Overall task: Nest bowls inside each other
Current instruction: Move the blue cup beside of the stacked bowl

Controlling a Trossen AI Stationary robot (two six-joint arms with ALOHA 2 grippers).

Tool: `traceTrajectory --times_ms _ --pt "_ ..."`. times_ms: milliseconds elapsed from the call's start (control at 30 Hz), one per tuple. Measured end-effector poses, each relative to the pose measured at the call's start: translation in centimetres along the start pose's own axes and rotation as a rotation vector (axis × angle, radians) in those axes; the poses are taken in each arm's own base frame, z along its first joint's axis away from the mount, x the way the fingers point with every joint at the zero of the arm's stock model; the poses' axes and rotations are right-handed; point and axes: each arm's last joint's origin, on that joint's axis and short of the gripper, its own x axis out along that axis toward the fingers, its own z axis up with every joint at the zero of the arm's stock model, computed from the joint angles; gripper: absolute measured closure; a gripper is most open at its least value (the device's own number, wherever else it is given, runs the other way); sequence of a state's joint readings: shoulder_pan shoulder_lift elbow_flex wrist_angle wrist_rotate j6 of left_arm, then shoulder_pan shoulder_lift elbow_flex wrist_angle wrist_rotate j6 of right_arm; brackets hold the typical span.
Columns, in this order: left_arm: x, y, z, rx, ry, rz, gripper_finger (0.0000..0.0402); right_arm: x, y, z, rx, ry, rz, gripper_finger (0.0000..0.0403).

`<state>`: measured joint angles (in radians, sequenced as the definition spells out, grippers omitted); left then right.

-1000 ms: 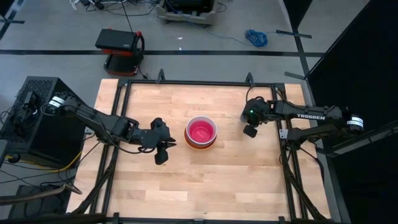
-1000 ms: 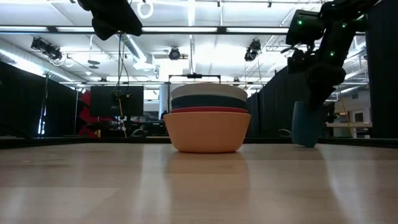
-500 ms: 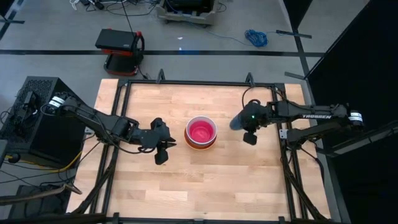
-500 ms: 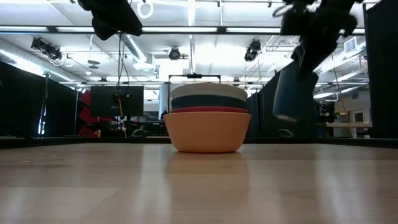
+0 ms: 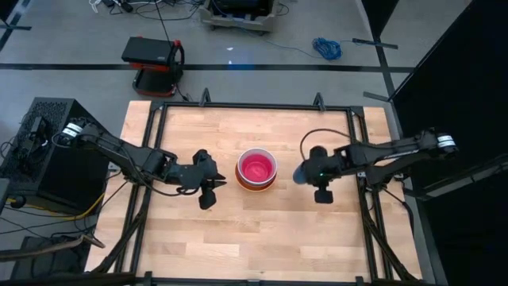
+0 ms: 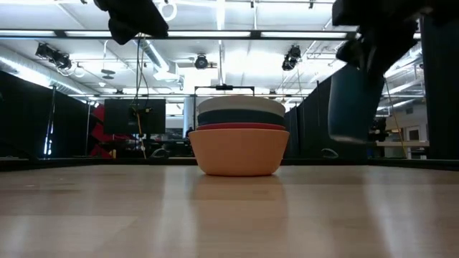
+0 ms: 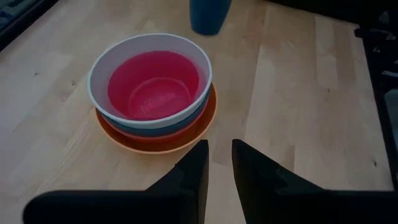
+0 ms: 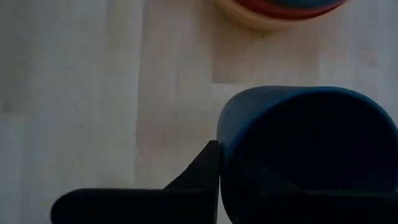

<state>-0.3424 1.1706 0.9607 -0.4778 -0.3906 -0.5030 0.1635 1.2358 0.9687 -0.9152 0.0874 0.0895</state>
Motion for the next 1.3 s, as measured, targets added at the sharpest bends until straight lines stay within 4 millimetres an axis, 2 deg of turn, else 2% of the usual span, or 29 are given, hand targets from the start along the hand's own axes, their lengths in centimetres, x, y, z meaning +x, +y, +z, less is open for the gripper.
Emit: traceTrajectory --times_ms 233,467,1000,1300 --pt "0.0 -0.1 0.1 -0.009 -0.012 -0.005 0.0344 2.7 0.5 0.5 -0.052 0.118 -0.007 0.0403" --pt "0.0 -0.1 0.1 -0.012 -0.012 -0.005 0.0344 4.0 0.7 0.7 -0.065 0.17 0.001 0.0403" --pt "0.0 -0.1 0.1 -0.012 -0.013 -0.005 0.0344 4.9 0.0 1.7 -0.07 0.101 0.035 0.0403" --pt "0.0 -0.1 0.1 -0.011 -0.014 -0.004 0.0344 5.0 -1.2 2.0 -0.063 0.078 0.037 0.0403"
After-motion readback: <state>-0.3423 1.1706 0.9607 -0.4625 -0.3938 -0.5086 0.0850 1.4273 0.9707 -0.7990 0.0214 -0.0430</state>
